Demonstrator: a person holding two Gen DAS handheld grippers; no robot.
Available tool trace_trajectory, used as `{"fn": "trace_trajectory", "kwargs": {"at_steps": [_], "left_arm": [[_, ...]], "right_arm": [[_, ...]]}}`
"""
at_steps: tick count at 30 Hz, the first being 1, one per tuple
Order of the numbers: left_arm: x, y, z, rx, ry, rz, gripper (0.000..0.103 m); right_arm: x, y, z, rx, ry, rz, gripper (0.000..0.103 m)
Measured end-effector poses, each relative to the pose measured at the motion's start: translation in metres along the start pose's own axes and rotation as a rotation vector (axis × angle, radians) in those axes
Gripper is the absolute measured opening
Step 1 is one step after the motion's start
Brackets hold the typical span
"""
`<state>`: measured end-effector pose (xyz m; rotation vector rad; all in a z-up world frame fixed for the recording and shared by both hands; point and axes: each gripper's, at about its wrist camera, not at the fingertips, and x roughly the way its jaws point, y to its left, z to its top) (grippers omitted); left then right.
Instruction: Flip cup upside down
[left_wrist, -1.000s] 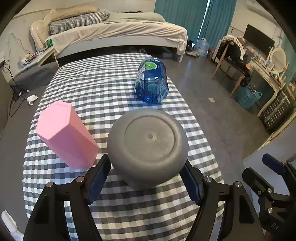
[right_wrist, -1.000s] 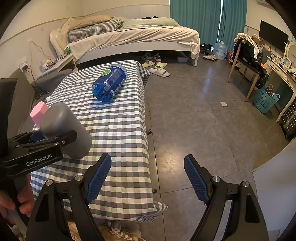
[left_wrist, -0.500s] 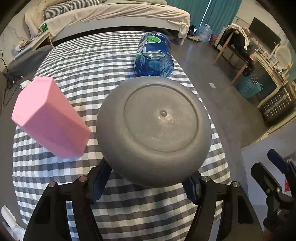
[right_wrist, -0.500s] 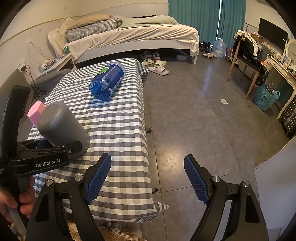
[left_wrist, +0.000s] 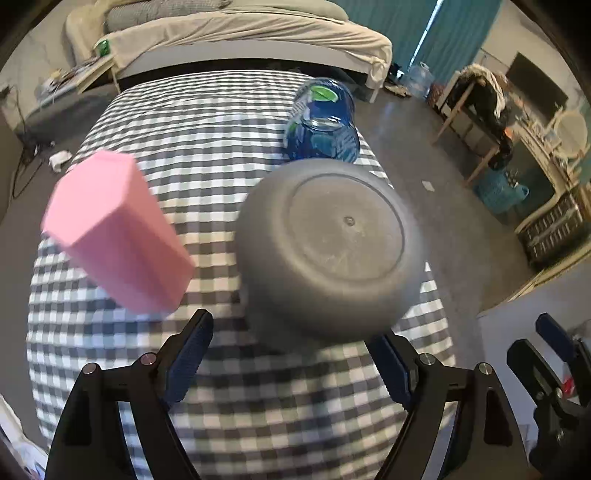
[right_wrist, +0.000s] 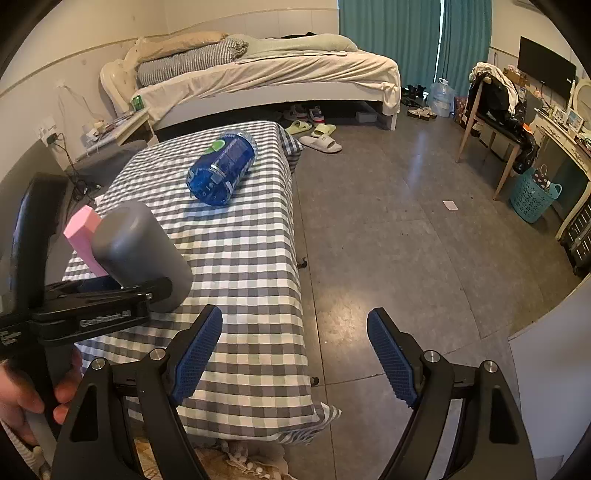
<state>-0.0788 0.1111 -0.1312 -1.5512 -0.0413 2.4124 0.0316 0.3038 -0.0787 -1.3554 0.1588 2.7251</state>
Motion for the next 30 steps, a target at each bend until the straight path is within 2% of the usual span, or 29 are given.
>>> {"fn": "trace_trajectory", "kwargs": {"at_steps": [7, 10, 14, 15, 16, 19, 21, 24, 27, 30], "left_arm": [[-0.045, 0.007, -0.016, -0.011, -0.07, 0.007, 0.086], [-0.072, 0.012, -0.016, -0.034, -0.128, -0.012, 0.086], [-0.104, 0.02, -0.017, -0.022, -0.241, 0.057, 0.087], [-0.109, 0.021, -0.016, -0.018, -0.257, 0.067, 0.097], [-0.117, 0.023, -0.017, -0.012, -0.291, 0.086, 0.102], [-0.133, 0.029, -0.026, 0.008, -0.389, 0.162, 0.102], [-0.134, 0.035, -0.032, -0.01, -0.402, 0.177, 0.102], [-0.132, 0.047, -0.041, -0.059, -0.388, 0.171, 0.102], [-0.138, 0.054, -0.055, -0.101, -0.407, 0.165, 0.103], [-0.143, 0.05, -0.06, -0.082, -0.432, 0.179, 0.103]], "right_arm": [[-0.023, 0.008, 0.004, 0.004, -0.04, 0.023, 0.081], [-0.03, 0.016, 0.003, 0.009, -0.056, 0.045, 0.081], [-0.04, 0.032, 0.0, -0.01, -0.088, 0.07, 0.081], [-0.042, 0.036, -0.001, -0.016, -0.096, 0.075, 0.081], [-0.044, 0.041, -0.002, -0.024, -0.108, 0.084, 0.081], [-0.043, 0.052, -0.003, -0.034, -0.118, 0.094, 0.081], [-0.04, 0.057, -0.005, -0.037, -0.117, 0.099, 0.083], [-0.037, 0.061, -0.009, -0.033, -0.133, 0.093, 0.093], [-0.036, 0.065, -0.011, -0.031, -0.149, 0.096, 0.093], [-0.037, 0.067, -0.011, -0.028, -0.17, 0.104, 0.094]]}}
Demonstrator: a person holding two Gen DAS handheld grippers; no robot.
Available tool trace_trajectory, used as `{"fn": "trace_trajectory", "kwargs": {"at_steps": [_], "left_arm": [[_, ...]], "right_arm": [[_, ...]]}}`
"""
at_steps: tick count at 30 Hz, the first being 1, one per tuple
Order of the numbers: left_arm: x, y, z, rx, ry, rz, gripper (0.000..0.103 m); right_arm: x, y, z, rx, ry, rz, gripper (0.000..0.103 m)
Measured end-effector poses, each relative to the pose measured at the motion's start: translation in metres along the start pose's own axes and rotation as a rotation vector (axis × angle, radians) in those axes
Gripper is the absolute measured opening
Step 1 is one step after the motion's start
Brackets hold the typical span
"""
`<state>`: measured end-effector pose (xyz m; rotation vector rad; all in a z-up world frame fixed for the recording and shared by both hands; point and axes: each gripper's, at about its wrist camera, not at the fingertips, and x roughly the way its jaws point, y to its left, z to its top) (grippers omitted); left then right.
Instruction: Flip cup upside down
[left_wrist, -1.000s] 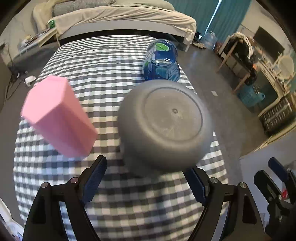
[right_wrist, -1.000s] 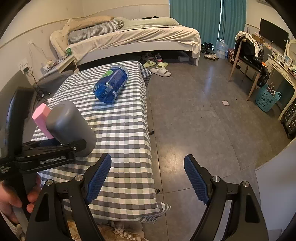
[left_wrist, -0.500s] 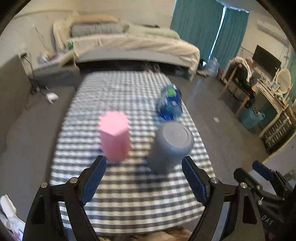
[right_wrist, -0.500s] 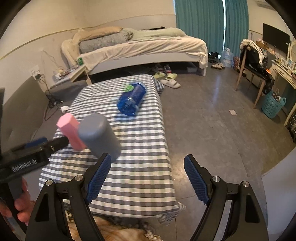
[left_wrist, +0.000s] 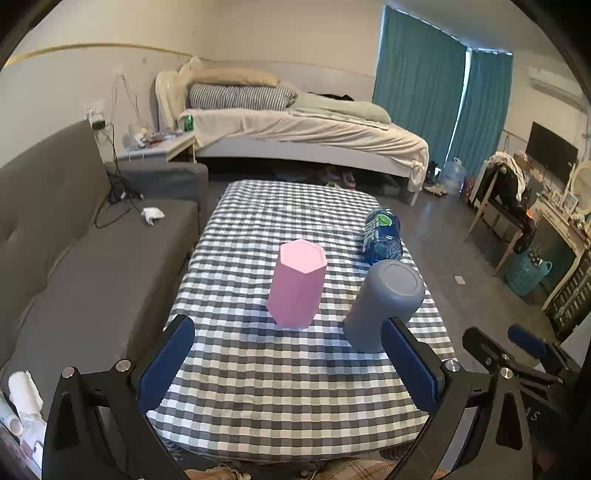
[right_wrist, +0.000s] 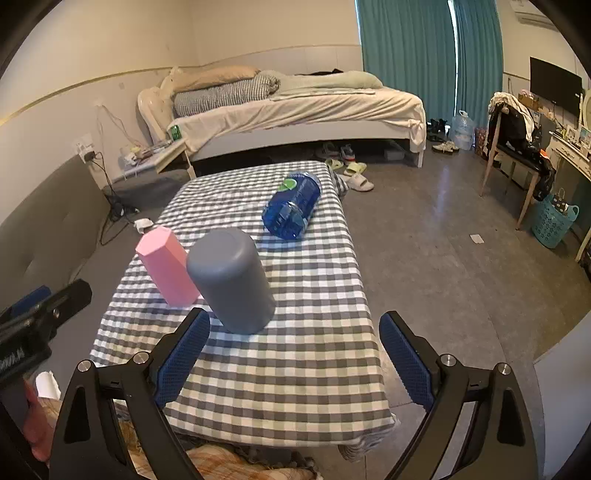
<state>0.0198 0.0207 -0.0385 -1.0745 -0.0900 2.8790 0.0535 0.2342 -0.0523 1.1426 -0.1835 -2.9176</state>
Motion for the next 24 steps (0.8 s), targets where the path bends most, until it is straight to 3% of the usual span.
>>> {"fn": "trace_trajectory", "kwargs": {"at_steps": [5, 24], "left_arm": [[0.0035, -0.0109, -0.0019, 0.06, 0.001, 0.019, 0.103], [0.0042, -0.0092, -0.0042, 0.059, 0.0, 0.036, 0.103]], "right_arm": [[0.0013, 0.0012, -0.0016, 0.006, -0.026, -0.015, 0.096], [0.0035, -0.0031, -0.0058, 0.014, -0.021, -0.038, 0.096]]}}
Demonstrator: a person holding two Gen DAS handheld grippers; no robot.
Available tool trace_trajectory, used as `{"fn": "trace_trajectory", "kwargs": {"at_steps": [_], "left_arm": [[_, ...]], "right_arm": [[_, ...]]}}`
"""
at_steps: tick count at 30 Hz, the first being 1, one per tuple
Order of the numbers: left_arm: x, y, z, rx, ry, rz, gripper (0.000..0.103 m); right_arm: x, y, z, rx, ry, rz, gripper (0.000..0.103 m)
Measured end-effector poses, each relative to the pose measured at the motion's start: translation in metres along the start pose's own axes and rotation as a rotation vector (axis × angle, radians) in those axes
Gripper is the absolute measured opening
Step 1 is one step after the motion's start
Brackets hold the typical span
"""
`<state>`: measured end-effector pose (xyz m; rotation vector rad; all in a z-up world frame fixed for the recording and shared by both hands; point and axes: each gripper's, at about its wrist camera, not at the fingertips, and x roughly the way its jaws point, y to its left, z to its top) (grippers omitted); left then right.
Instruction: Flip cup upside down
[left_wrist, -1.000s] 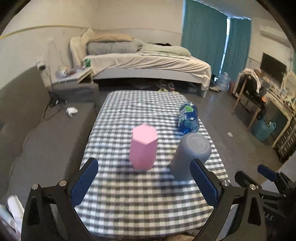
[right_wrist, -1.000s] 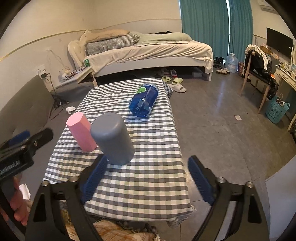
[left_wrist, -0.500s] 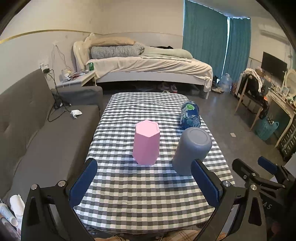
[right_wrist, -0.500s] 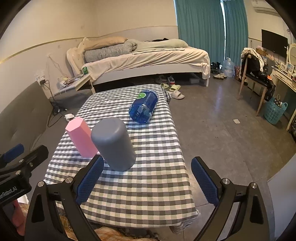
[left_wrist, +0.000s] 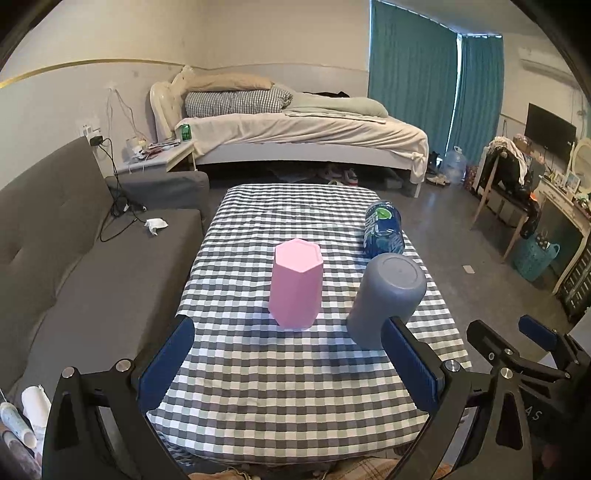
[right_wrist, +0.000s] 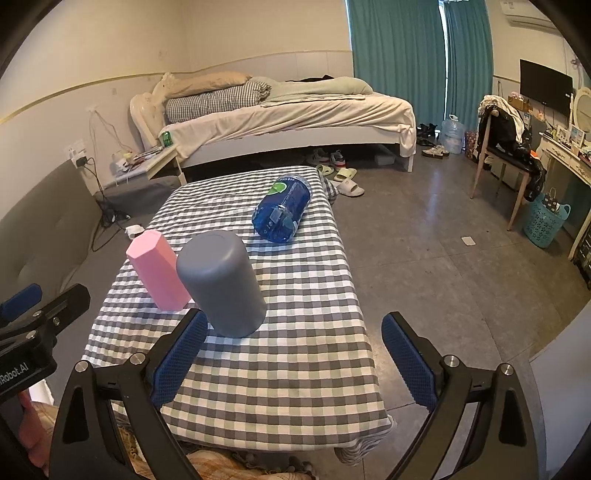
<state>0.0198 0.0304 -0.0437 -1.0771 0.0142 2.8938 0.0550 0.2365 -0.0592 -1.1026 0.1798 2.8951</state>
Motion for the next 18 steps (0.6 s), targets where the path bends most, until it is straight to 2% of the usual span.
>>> {"fn": "trace_trajectory", "kwargs": {"at_steps": [18], "left_arm": [[0.0031, 0.0009, 0.0001, -0.007, 0.019, 0.002, 0.103]], "right_arm": [[-0.0039, 0.0008, 0.0045, -0.006, -0.023, -0.006, 0.096]]}}
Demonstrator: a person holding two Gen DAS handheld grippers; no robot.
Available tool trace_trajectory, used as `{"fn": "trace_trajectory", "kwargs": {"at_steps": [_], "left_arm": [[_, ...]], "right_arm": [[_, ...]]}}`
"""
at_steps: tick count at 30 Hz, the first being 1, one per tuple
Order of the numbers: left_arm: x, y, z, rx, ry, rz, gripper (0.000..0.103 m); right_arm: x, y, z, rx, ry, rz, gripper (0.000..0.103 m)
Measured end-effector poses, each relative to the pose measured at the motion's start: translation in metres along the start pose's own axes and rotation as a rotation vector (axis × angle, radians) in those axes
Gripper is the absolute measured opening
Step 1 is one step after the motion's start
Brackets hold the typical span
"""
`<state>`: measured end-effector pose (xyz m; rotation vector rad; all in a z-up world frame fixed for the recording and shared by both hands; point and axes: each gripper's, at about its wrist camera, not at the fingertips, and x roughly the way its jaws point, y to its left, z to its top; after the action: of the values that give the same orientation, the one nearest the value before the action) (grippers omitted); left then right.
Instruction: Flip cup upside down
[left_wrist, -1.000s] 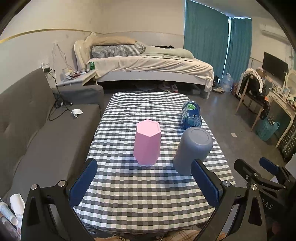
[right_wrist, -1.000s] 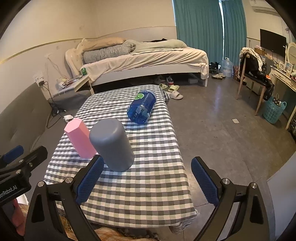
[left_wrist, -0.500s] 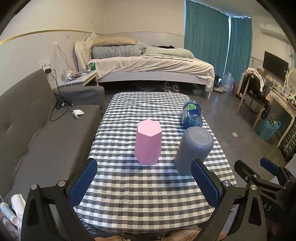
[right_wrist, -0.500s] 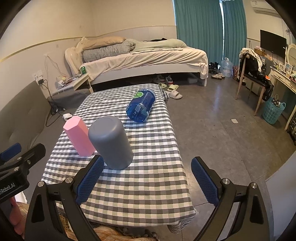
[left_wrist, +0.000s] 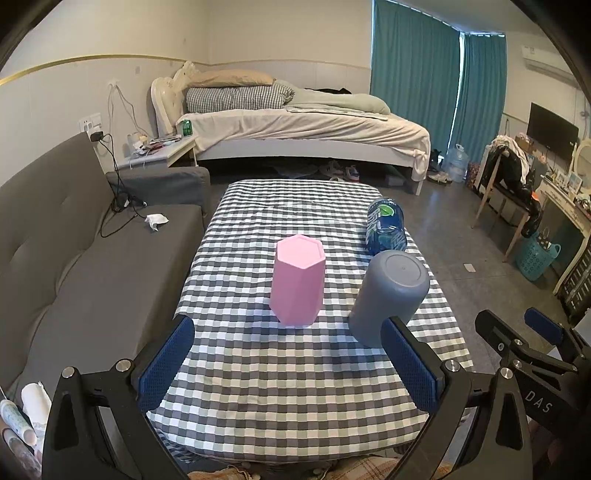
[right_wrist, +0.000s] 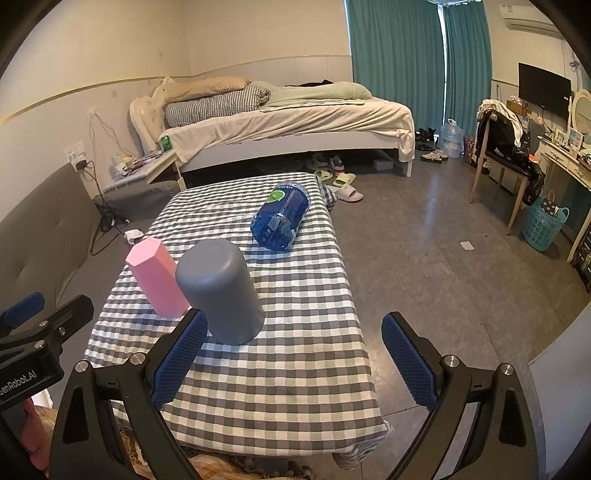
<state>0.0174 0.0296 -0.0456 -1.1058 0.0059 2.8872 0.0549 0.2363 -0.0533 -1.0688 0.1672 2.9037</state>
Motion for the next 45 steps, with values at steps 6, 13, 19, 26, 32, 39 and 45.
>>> {"fn": "trace_trajectory", "kwargs": {"at_steps": [6, 13, 19, 26, 32, 39, 45], "left_arm": [[0.0009, -0.0021, -0.0003, 0.006, 0.001, -0.008, 0.103], [0.0001, -0.0018, -0.0001, 0.003, -0.001, -0.013, 0.103], [0.0006, -0.0023, 0.0003, 0.008, -0.004, -0.018, 0.103], [-0.0008, -0.001, 0.0001, 0.003, -0.009, -0.016, 0.103], [-0.0006, -0.0004, 0.0003, 0.001, -0.009, -0.016, 0.103], [-0.0007, -0.0002, -0.0002, 0.004, -0.009, -0.012, 0.103], [-0.0004, 0.0, -0.0003, 0.004, -0.01, -0.011, 0.103]], "right_arm": [[-0.0021, -0.0014, 0.0016, -0.003, -0.007, -0.003, 0.096], [-0.003, -0.0016, 0.0013, -0.004, -0.006, -0.004, 0.096], [-0.0041, -0.0018, 0.0013, -0.006, -0.006, -0.004, 0.096], [-0.0042, -0.0014, 0.0015, -0.006, -0.006, -0.004, 0.096], [-0.0036, 0.0008, 0.0006, -0.01, -0.002, -0.004, 0.096], [-0.0038, 0.0022, 0.0004, -0.01, -0.001, -0.003, 0.096], [-0.0036, 0.0023, 0.0004, -0.01, -0.001, -0.003, 0.096]]}}
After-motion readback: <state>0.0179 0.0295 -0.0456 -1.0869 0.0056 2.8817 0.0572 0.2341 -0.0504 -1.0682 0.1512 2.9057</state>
